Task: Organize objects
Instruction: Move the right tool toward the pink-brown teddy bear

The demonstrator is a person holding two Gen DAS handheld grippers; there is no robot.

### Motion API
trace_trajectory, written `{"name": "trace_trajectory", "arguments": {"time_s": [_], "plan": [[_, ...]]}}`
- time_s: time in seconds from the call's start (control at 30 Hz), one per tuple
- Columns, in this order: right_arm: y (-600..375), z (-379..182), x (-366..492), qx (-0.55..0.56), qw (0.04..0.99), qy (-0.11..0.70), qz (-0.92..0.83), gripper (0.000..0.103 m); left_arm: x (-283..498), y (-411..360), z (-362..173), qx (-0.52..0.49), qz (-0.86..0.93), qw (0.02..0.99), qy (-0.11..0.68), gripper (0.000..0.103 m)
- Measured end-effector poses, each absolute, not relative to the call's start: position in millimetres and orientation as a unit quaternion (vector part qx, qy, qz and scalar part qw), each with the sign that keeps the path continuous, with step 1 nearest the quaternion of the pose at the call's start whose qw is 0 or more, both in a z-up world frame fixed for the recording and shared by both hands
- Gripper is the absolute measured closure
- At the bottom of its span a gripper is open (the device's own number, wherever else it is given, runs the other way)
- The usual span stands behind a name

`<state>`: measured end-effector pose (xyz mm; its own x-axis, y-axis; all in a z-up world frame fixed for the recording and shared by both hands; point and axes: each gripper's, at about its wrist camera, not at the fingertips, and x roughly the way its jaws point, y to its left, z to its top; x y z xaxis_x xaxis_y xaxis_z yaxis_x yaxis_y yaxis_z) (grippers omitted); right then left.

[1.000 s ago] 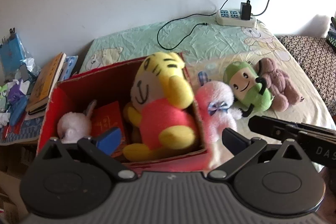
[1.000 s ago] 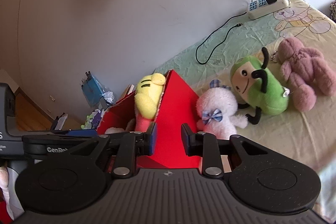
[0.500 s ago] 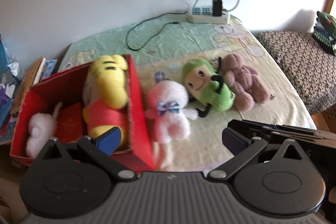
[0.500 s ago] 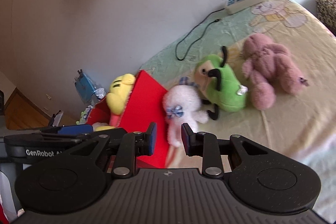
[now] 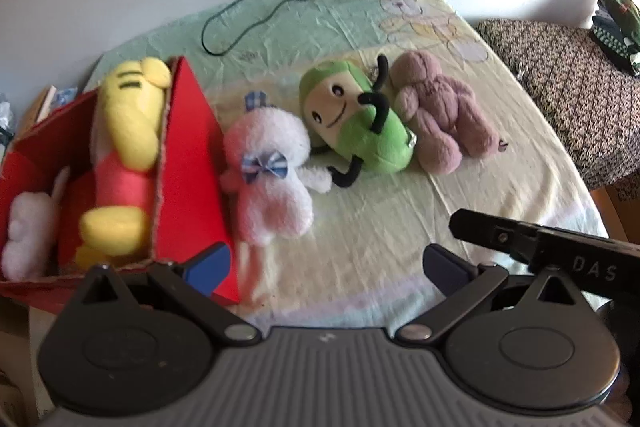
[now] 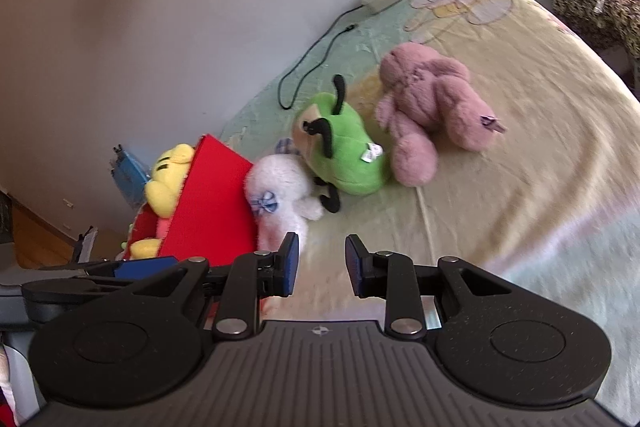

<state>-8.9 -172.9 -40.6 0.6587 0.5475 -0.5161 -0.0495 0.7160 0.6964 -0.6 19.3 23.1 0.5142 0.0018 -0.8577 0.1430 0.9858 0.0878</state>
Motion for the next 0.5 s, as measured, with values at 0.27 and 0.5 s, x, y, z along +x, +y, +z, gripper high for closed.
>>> {"name": "trace_trajectory", "arguments": {"time_s": [0.27,0.5], "plan": [[-185.1,-51.1,-7.2,0.331,0.851,0.387,0.129,0.073,17.8,14.5,-5.9,0.069,-0.084,0.853,0.511,0.001],[-212.0,-61.8,8.0,0.339,0.856,0.387,0.057,0.073,30.8,14.2,-32.3,0.035,-0.147,0.835,0.53,0.001]]}}
